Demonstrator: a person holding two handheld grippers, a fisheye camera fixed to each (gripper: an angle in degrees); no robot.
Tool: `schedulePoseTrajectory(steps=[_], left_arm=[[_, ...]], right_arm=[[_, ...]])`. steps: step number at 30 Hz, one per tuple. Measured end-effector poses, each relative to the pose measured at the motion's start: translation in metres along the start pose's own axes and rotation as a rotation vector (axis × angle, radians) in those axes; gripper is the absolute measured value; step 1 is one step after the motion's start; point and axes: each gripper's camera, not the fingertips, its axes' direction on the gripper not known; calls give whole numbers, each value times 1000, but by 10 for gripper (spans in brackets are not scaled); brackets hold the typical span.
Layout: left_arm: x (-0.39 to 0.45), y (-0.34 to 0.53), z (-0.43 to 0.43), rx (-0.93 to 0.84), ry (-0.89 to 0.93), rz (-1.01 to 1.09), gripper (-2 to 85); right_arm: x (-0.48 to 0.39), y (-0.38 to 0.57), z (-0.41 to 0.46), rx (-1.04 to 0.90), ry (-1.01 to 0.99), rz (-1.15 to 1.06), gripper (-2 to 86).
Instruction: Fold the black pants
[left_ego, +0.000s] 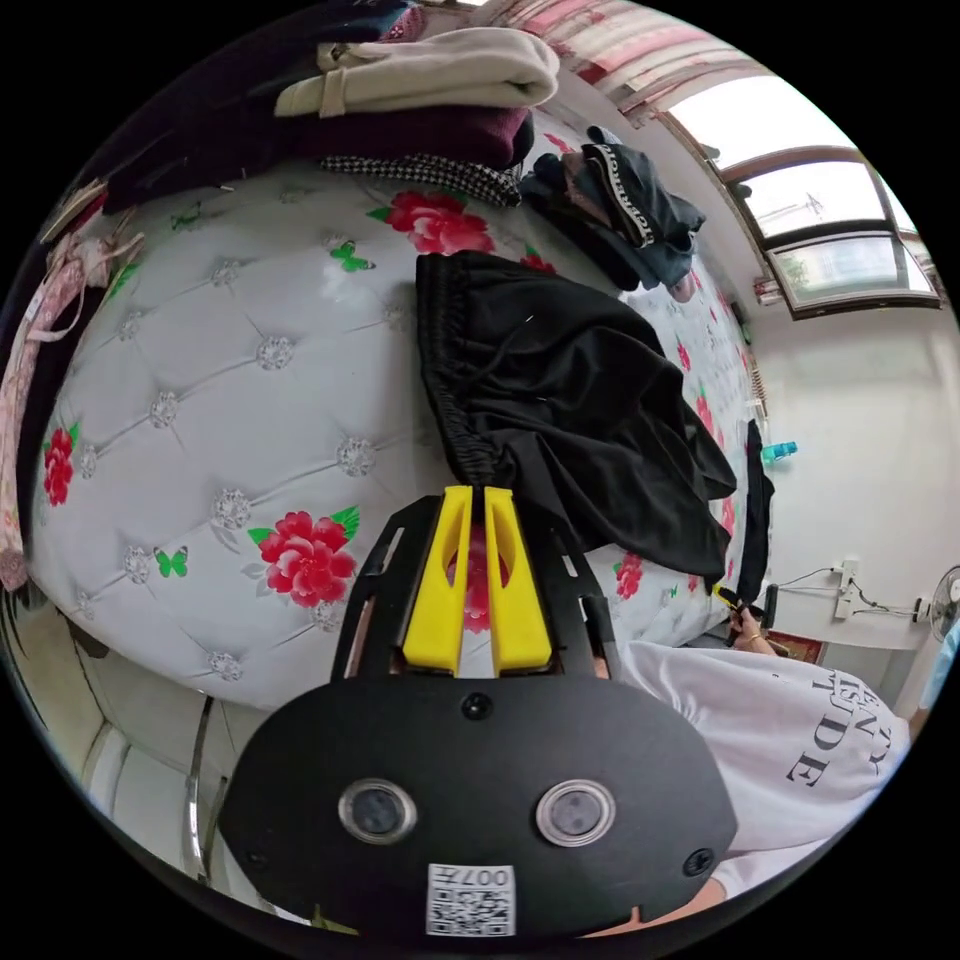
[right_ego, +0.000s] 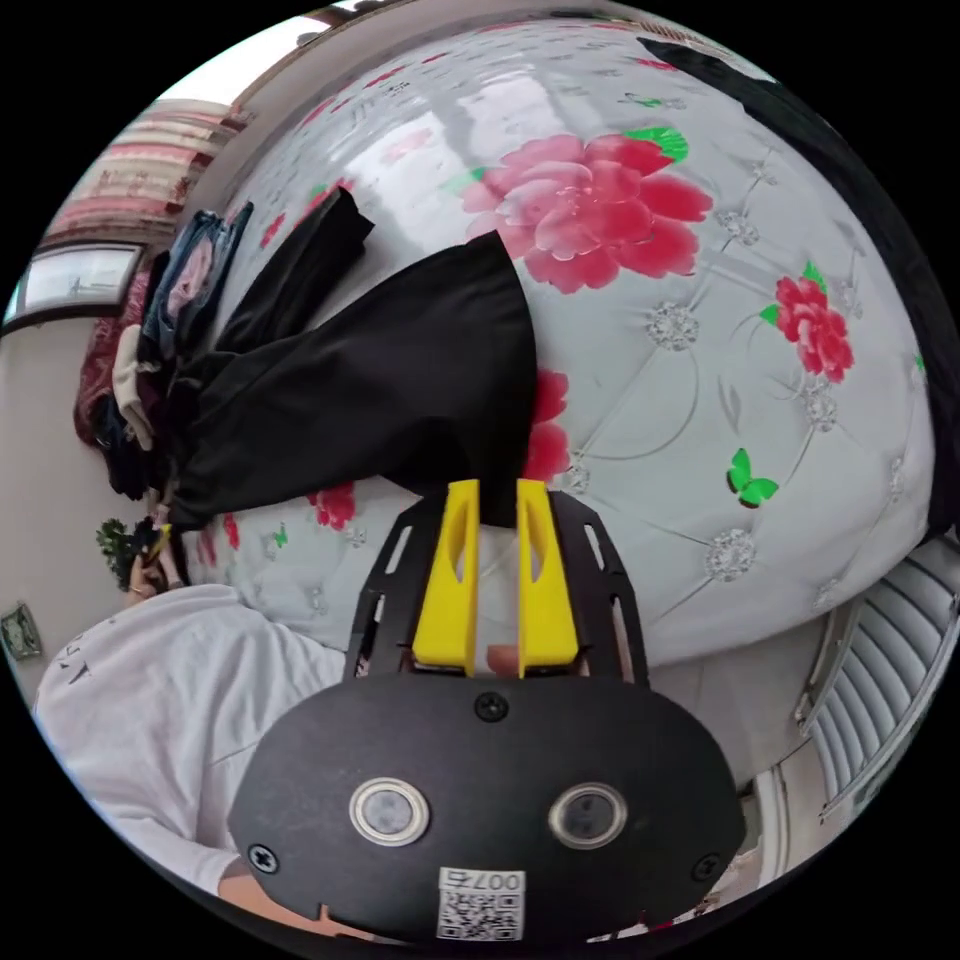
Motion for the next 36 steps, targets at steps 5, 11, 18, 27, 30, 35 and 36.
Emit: schedulePoseTrajectory(steps=[5, 11, 18, 27, 30, 35, 36], left_arm=[[21, -18, -45, 9, 20, 70, -6], [22, -30, -117, -55, 69, 146, -8], [-11, 11, -36, -298, 9, 69, -7], [28, -27, -114, -119, 48, 194, -7], [48, -32, -145, -49, 36, 250, -7], [40, 2, -153, -45, -9, 268, -7], [30, 15, -143, -76, -20, 245, -7]], right_arm=[[2, -7, -80, 147, -150, -123, 1], [6, 19, -236, 452, -300, -302, -2], [14, 7, -141, -3, -179, -190, -3], [-36, -26, -206, 188, -262, -314, -2], [-58, -16, -253, 373, -318, -409, -2], [-60, 4, -239, 300, -195, -435, -2], [-56, 5, -229, 264, -173, -420, -2]])
